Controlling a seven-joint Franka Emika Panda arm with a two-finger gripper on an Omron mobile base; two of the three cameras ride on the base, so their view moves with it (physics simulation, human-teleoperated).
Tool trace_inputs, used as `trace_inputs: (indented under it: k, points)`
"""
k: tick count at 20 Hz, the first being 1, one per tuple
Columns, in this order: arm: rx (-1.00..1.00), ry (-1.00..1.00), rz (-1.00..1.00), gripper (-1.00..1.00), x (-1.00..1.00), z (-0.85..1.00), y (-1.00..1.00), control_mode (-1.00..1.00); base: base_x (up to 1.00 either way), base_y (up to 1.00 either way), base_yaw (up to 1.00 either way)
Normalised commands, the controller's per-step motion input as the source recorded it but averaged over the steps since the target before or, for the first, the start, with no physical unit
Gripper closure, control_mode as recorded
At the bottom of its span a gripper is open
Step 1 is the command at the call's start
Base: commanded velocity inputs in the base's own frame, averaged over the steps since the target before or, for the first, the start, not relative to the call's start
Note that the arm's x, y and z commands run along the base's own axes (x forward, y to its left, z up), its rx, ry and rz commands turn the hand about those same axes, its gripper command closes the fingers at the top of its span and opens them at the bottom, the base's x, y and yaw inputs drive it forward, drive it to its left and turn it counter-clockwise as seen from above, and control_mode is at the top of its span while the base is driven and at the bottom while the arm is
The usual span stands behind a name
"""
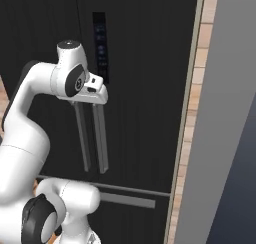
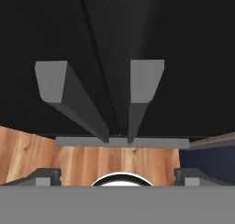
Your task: Retrieve a lemon from the fridge and place it on the cutting board with the fish.
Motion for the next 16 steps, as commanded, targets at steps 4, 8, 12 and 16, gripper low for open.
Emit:
trace_inputs:
  k: [4, 8, 12, 16]
  points:
    - [0.00, 0.00, 0.00, -1.00, 0.00, 0.00, 0.00, 1.00, -0.21, 0.09, -0.03]
    - [0.00, 0.00, 0.00, -1.00, 0.00, 0.00, 0.00, 1.00, -0.14, 0.16, 0.00]
    - [0.00, 0.00, 0.00, -1.00, 0.00, 0.00, 0.00, 1.00, -0.16, 0.15, 0.00]
    - [0.00, 0.00, 0.00, -1.00, 0.00, 0.00, 0.00, 1.00, -0.22, 0.06, 0.00]
